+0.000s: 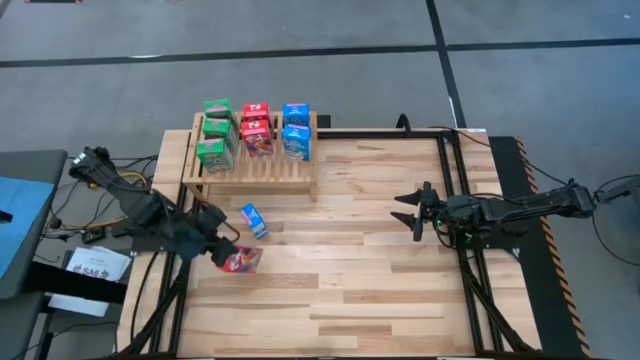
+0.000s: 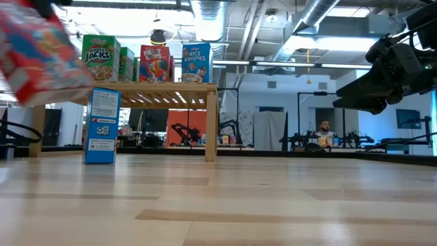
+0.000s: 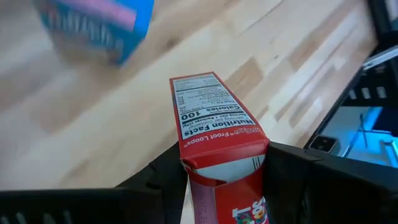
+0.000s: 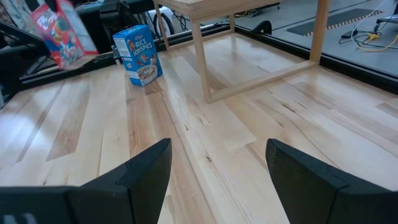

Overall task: Stack cereal on shelf
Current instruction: Put the red cereal box on the shelf aligned with the other red cereal box

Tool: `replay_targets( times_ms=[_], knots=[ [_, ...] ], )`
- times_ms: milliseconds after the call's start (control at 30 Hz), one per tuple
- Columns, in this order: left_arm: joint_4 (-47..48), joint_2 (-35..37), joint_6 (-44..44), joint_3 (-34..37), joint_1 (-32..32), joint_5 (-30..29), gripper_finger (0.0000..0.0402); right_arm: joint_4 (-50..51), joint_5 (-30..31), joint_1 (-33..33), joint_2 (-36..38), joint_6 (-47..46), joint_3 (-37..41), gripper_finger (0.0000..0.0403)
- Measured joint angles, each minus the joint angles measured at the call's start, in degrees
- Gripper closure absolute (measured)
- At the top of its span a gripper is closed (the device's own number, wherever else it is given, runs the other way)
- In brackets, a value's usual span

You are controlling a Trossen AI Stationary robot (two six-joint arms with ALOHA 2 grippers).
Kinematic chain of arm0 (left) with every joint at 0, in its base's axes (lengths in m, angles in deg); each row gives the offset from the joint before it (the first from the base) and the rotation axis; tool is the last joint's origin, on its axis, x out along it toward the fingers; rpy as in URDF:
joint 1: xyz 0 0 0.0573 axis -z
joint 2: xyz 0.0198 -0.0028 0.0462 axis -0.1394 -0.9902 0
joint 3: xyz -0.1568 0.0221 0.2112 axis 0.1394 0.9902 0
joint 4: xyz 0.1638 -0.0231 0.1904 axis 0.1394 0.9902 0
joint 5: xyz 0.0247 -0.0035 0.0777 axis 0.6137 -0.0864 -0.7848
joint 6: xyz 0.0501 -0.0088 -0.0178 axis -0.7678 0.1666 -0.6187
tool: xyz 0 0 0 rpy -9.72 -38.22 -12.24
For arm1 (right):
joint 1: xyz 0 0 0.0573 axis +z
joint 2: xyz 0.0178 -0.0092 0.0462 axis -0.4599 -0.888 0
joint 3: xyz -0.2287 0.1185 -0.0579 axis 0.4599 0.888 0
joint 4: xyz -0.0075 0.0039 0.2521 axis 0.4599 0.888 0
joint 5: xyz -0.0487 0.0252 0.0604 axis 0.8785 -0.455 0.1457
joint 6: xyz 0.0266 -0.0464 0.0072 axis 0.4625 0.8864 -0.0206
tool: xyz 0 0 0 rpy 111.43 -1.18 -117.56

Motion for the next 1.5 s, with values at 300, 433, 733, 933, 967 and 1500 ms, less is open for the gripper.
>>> replay_targets(
  times_ms=[300,433,733,933,967,1500],
  knots=[
    [-4.42,3.98,-17.61,-0.02,-10.08,1.89,0.0250,0.01,0.00,-0.01,0.01,0.00,0.00,0.0117],
    [-5.76,4.64,-22.73,-0.17,-14.29,4.82,0.0250,0.02,0.00,0.00,0.00,-0.02,0.00,0.0117],
    [-4.48,3.92,-41.65,-7.95,-23.84,6.83,0.0250,0.02,0.00,-0.02,0.00,0.00,0.00,0.0117],
    [1.40,0.13,-52.34,-15.72,-28.40,8.74,0.0250,0.00,0.00,0.00,0.00,-0.01,-0.02,0.0117],
    [2.94,-0.87,-53.81,-17.30,-29.06,9.20,0.0250,0.00,0.00,-0.02,0.02,0.00,0.00,0.0117],
    [30.69,-22.50,-79.00,-44.77,-40.34,9.13,0.0250,0.00,0.00,-0.02,0.00,0.00,0.00,0.0117]
  ],
)
